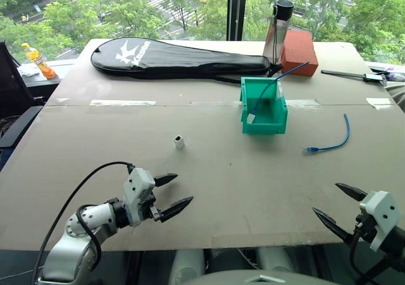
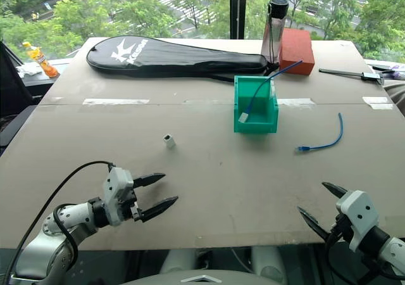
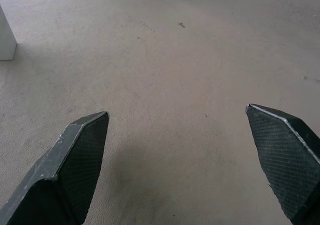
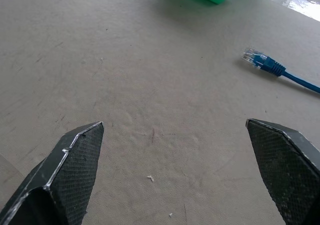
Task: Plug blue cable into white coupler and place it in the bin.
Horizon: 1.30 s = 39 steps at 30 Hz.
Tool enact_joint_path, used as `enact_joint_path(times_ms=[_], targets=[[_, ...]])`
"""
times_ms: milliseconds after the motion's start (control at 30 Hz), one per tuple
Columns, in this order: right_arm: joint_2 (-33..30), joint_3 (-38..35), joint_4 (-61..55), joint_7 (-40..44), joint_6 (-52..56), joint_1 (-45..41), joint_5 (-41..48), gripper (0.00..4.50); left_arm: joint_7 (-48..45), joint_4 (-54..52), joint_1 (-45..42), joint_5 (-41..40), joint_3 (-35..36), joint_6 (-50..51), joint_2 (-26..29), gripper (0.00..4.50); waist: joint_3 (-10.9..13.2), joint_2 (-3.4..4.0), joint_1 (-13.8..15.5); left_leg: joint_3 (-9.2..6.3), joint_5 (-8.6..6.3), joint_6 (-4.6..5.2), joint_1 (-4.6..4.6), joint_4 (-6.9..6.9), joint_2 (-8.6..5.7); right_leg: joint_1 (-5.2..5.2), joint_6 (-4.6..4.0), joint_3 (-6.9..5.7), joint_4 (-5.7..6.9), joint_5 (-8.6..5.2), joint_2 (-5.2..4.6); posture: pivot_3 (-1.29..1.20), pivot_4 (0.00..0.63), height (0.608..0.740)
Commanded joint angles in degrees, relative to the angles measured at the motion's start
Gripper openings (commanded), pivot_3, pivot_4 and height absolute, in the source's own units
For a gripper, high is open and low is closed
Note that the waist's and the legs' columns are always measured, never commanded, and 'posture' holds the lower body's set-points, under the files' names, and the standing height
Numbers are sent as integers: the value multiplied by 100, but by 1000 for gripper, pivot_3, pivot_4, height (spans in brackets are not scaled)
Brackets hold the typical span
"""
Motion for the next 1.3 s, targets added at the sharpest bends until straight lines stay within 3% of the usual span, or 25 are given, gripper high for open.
enact_joint_path(times_ms=[33,367,633,733,900,1067,1267,1300], targets=[[21,-82,-82,-122,152,-225,242,4490,-11,-168,27,-77,128,-100,-14,4497,0,0,0,0,0,0,0,0,0,0,0,0,0,0,0,0,150,740],[-224,-261,-85,-446,1204,-1062,843,4490,43,-568,-136,-301,-3,112,-167,4497,-2,2,51,-6,1,1,-3,0,-3,5,-7,-3,1,3,2,0,150,740],[-964,-380,-1,-16,1721,-1488,1155,4490,-153,-889,-399,-682,-166,483,-77,4497,-2,1,66,-6,1,2,2,4,-6,13,-5,-2,0,2,8,0,150,740],[-1656,-205,140,308,1842,-1887,874,4490,-404,-978,-534,-734,-193,439,23,4497,2,8,66,-11,1,2,8,4,-6,19,-6,-2,1,2,15,0,150,740],[-2714,409,860,962,2282,-2942,754,4490,-730,-976,-819,-740,-303,328,131,4497,0,3,46,-14,2,3,11,9,-9,25,-6,-1,-3,3,21,0,150,740],[-3201,1622,1840,1452,2449,-4334,157,4490,-759,-1061,-1042,-749,-432,350,83,4497,3,5,52,-21,1,3,4,7,-10,28,-8,-3,-15,4,28,0,150,740],[-2987,3074,3323,2019,1745,-6004,-1019,4490,-658,-1137,-1107,-714,-548,375,50,4497,5,8,15,-20,2,2,1,6,-8,26,-9,-2,-23,4,34,0,150,740],[-2925,3264,3596,2153,1621,-6252,-1176,4251,-647,-1159,-1098,-714,-559,378,51,4500,5,8,15,-19,2,2,1,6,-8,27,-9,-2,-23,4,34,0,150,740]])
